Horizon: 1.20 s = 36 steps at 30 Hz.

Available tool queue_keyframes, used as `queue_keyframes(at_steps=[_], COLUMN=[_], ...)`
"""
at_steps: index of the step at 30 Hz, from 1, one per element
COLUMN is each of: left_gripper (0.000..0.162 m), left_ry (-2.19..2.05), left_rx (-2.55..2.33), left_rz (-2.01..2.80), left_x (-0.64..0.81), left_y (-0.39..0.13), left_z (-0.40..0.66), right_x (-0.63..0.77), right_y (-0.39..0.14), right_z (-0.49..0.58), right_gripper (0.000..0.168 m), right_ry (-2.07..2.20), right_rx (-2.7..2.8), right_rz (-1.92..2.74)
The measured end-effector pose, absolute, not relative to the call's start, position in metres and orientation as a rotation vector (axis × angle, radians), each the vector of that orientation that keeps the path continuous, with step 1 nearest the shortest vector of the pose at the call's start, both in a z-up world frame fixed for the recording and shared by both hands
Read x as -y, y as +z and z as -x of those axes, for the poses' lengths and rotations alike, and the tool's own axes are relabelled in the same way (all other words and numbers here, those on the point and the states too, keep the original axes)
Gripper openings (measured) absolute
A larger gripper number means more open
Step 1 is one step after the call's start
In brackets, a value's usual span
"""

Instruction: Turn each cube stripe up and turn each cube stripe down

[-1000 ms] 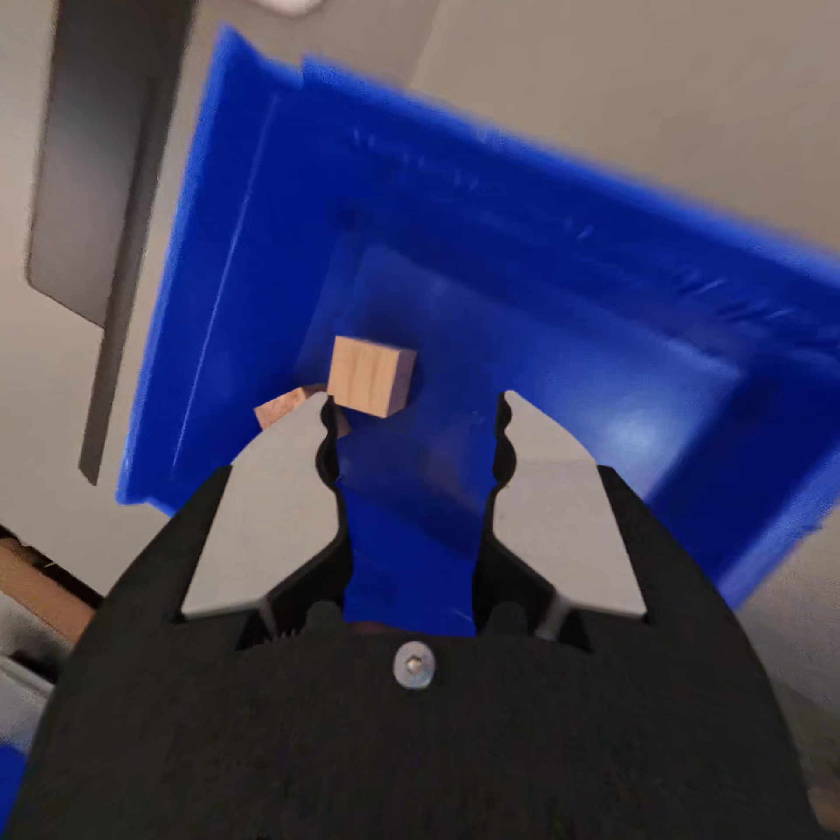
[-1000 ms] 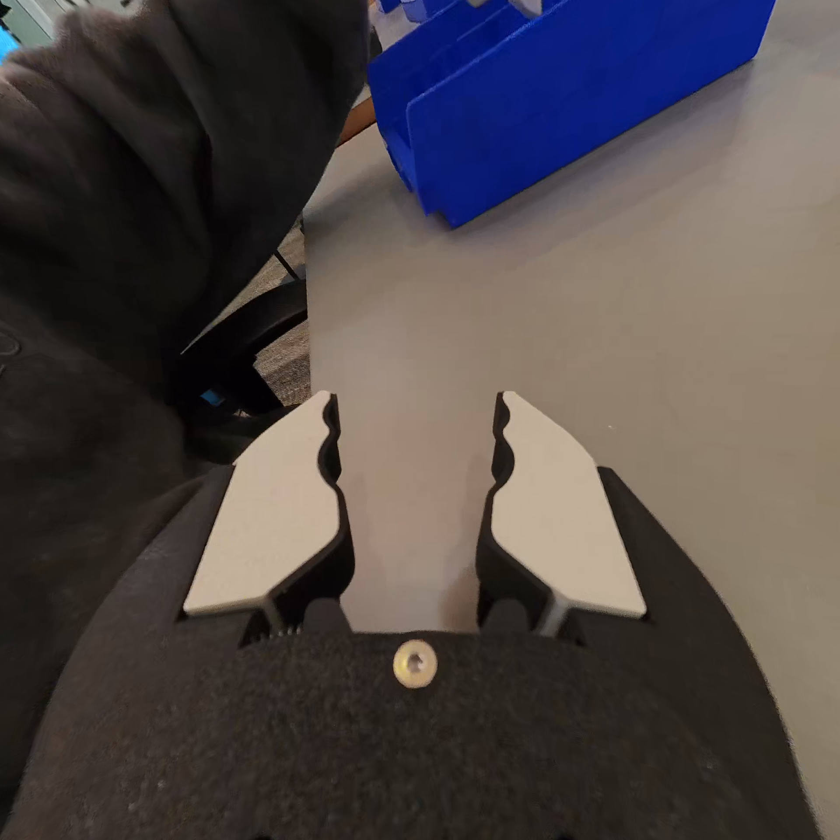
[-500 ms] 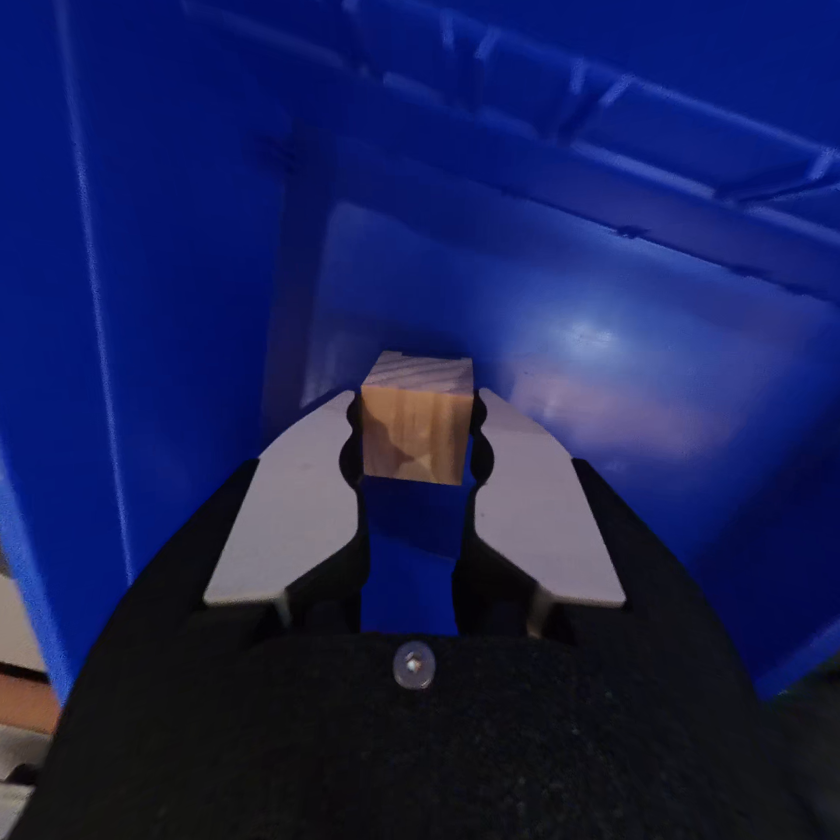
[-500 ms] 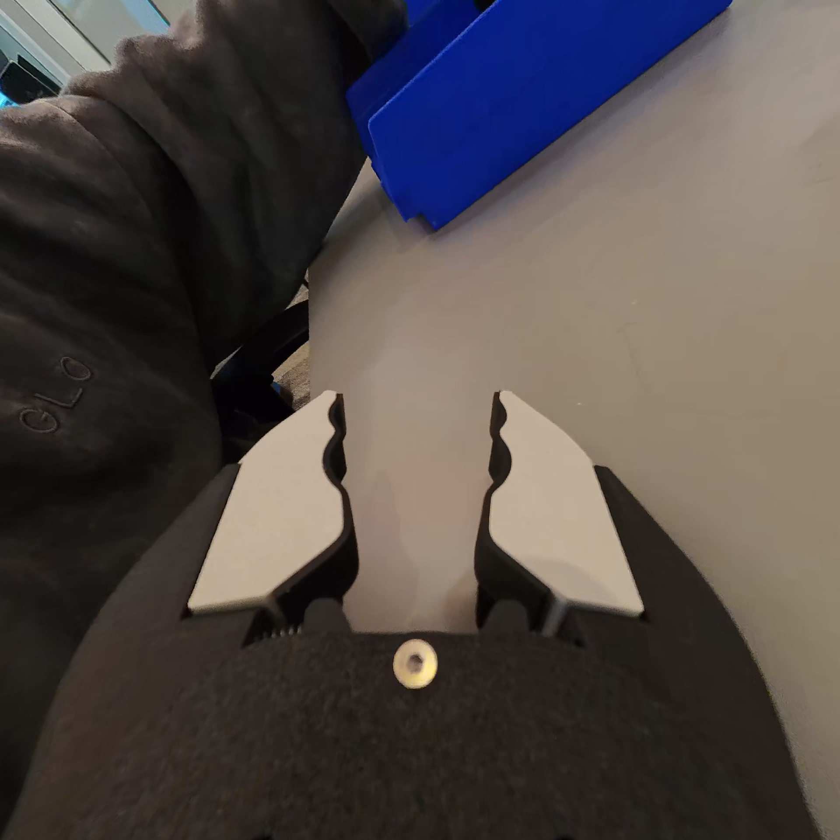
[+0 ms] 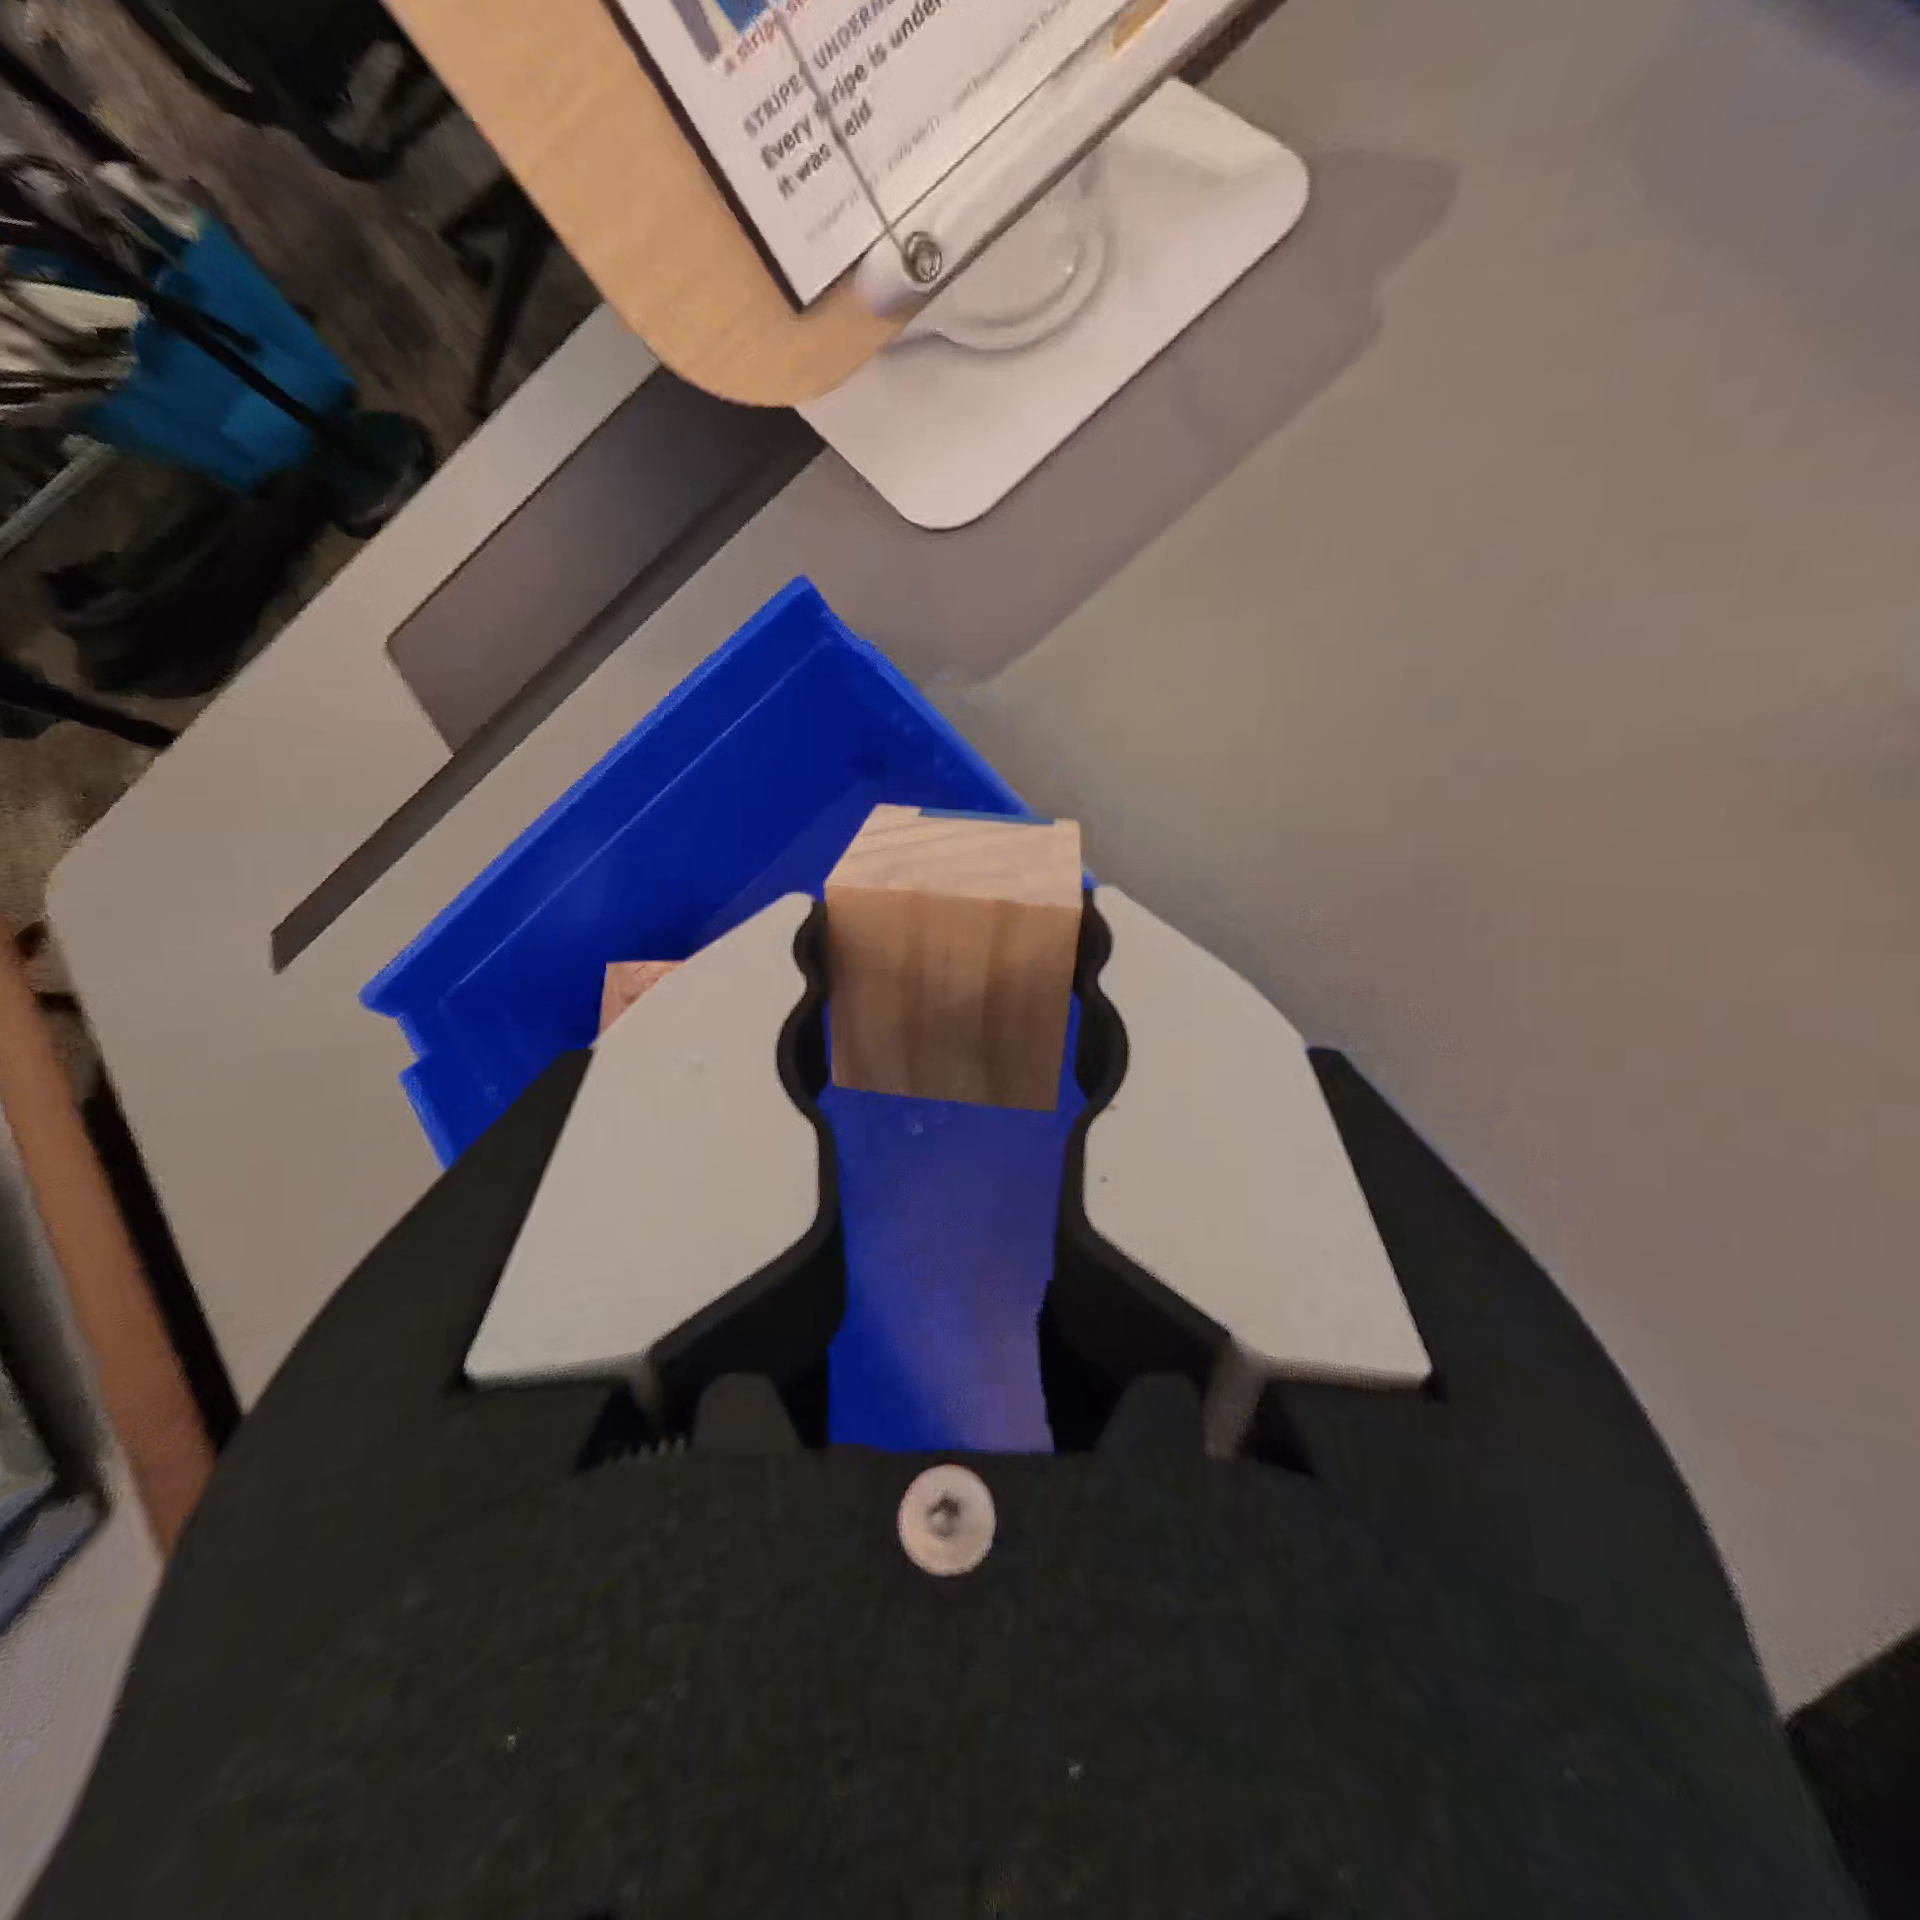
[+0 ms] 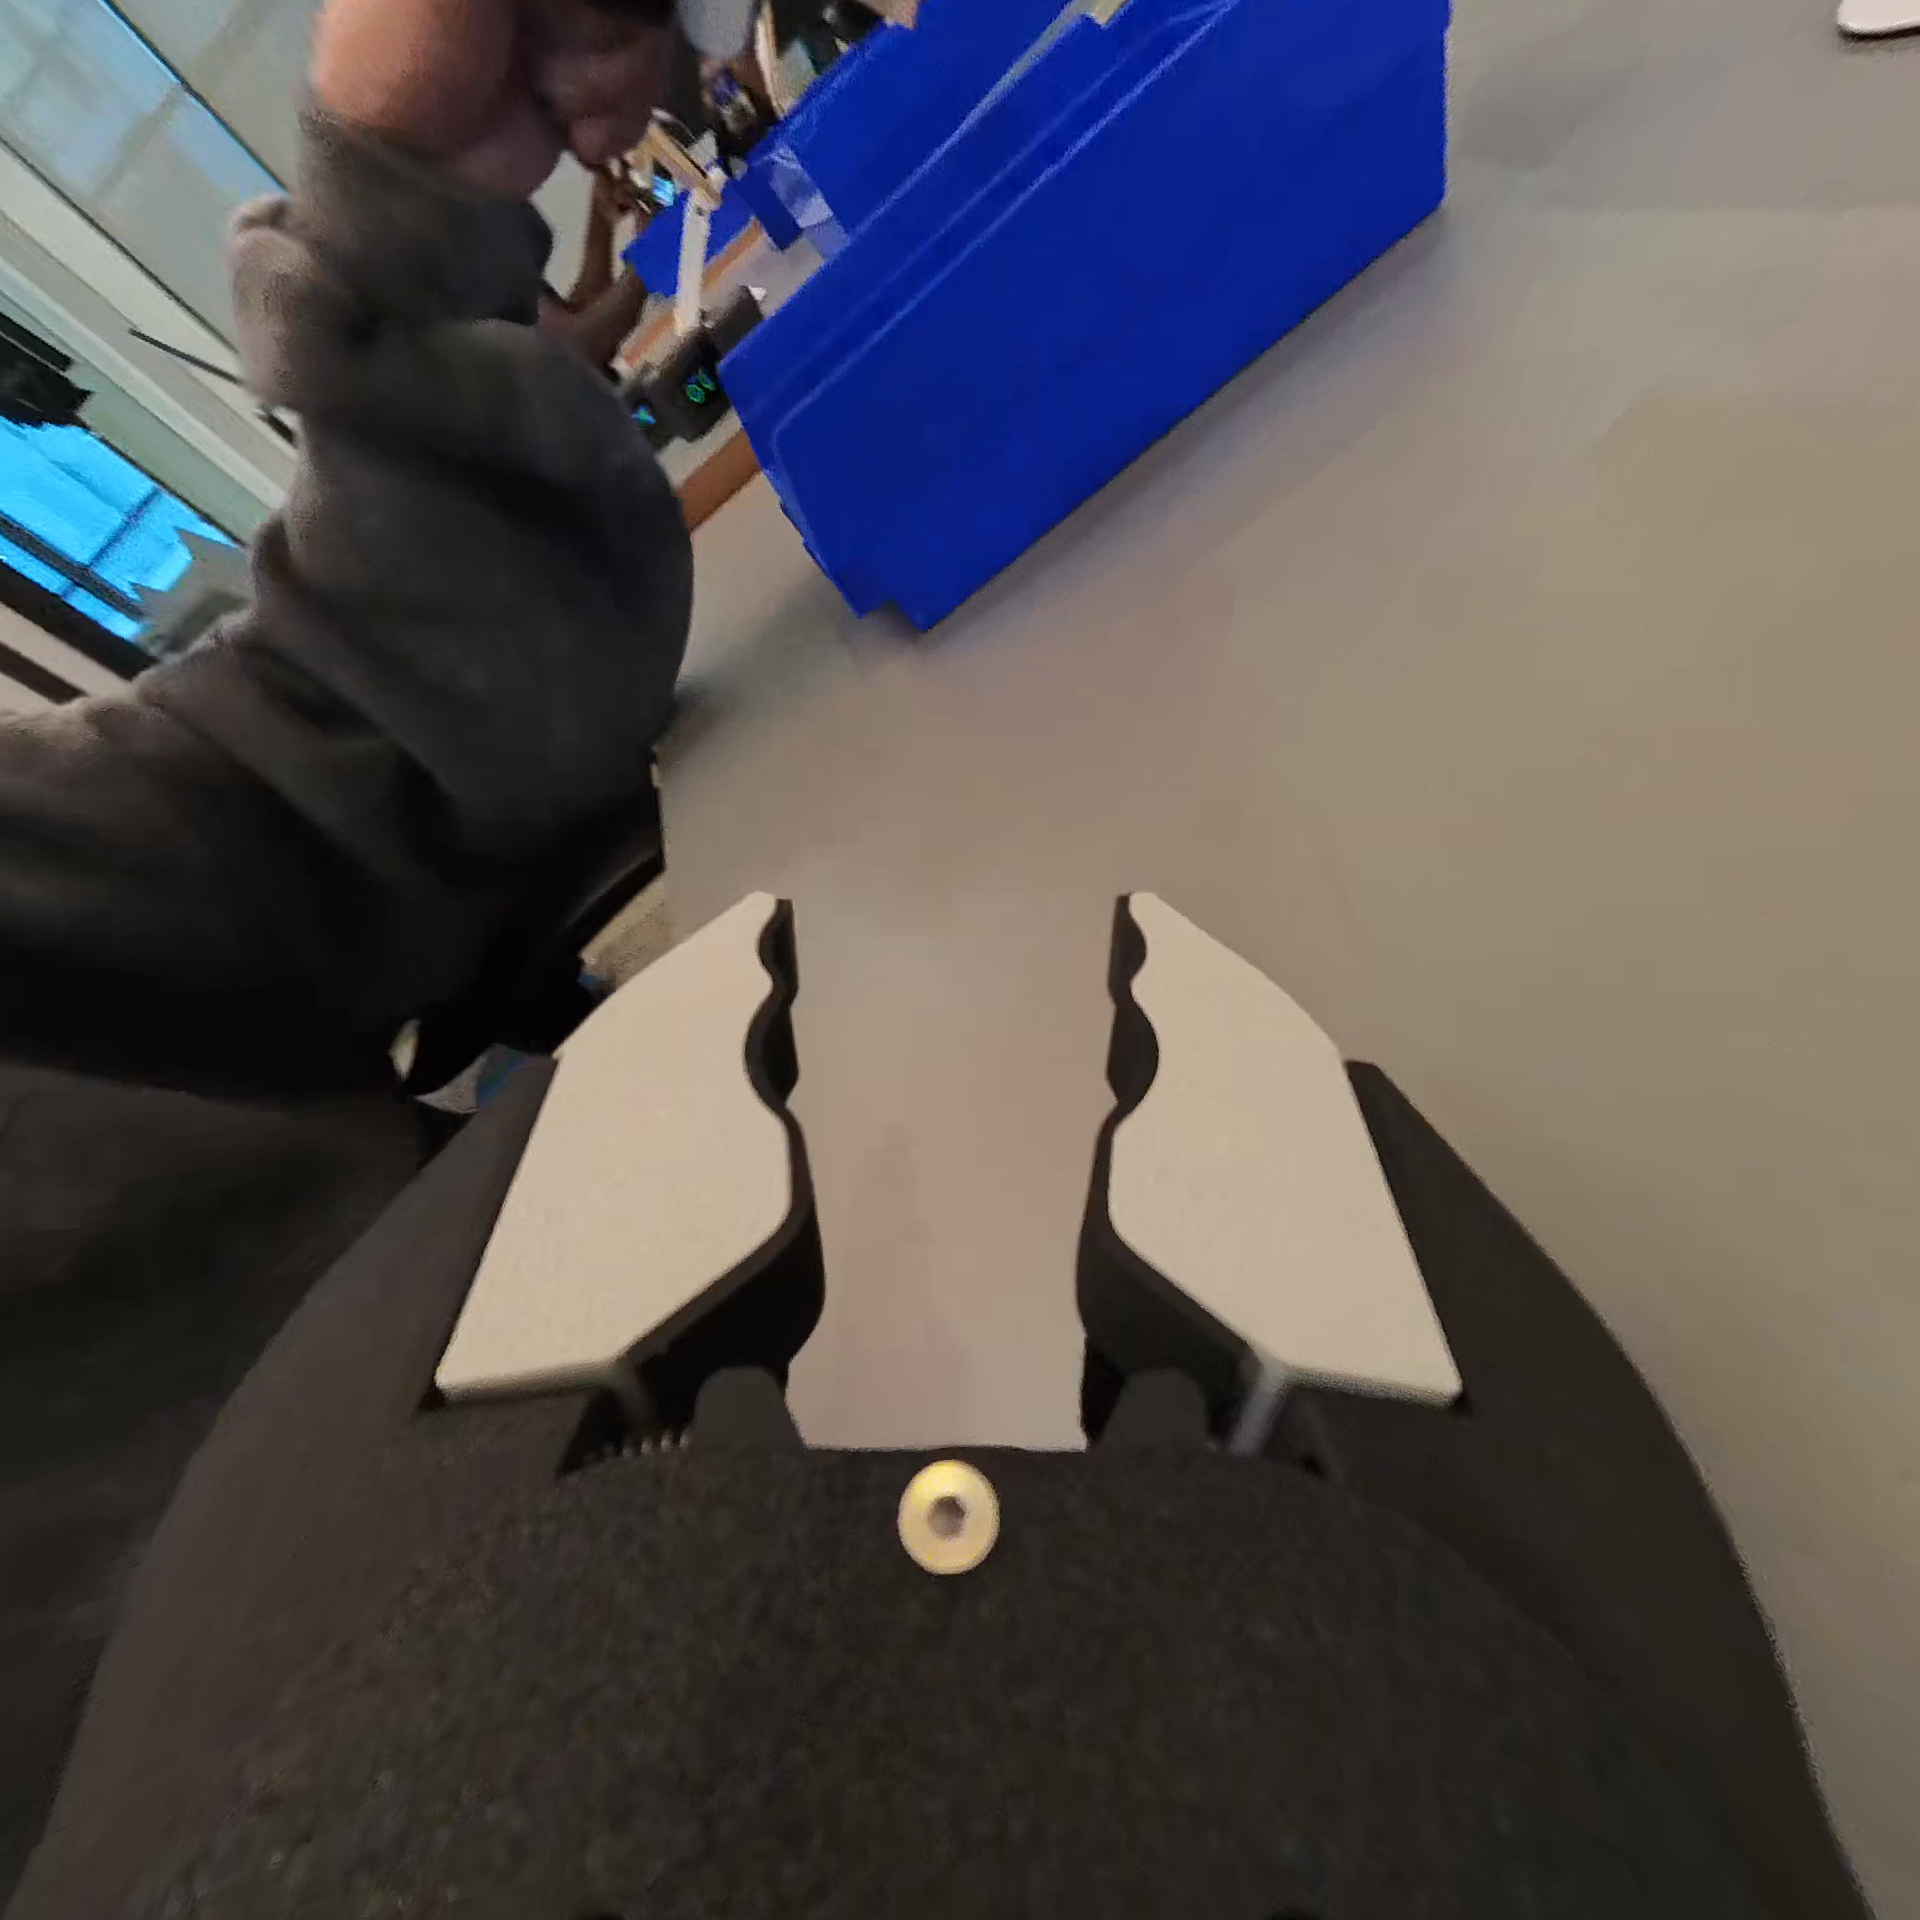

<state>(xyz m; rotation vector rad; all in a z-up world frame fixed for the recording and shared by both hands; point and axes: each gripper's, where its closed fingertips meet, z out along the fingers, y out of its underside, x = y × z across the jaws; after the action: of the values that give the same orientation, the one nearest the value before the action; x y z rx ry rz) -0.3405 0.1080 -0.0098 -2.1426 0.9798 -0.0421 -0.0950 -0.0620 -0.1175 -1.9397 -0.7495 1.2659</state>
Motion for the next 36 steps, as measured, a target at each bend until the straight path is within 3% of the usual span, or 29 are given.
queue_keyframes(at_steps=[2, 12, 21, 24, 32, 36], left_gripper=[0.044, 0.044, 0.044, 0.044, 0.044, 0.044], left_ry=[0.06, -0.345, -1.853, -2.176, -2.076, -2.0], left_rx=[-0.967, -1.141, -0.606, -0.387, -0.355, -0.36], left_rz=[2.149, 2.142, 1.948, 1.872, 1.936, 1.982], left_x=[-0.095, -0.036, -0.001, -0.003, -0.012, -0.016], left_y=[-0.018, -0.056, -0.01, -0.003, -0.015, -0.021], left_z=[0.32, 0.154, 0.092, 0.094, 0.102, 0.105], right_x=[0.062, 0.062, 0.056, 0.055, 0.053, 0.04], right_y=[-0.119, -0.121, -0.129, -0.131, -0.134, -0.1], right_z=[0.093, 0.093, 0.091, 0.091, 0.094, 0.102], right_gripper=[0.057, 0.057, 0.057, 0.057, 0.057, 0.059], right_ry=[1.246, 1.209, 1.178, 1.215, 1.249, 1.492], right_rx=[0.736, 0.739, 0.753, 0.728, 0.703, 0.509], right_rz=[1.952, 1.955, 1.957, 1.96, 1.969, 1.88])
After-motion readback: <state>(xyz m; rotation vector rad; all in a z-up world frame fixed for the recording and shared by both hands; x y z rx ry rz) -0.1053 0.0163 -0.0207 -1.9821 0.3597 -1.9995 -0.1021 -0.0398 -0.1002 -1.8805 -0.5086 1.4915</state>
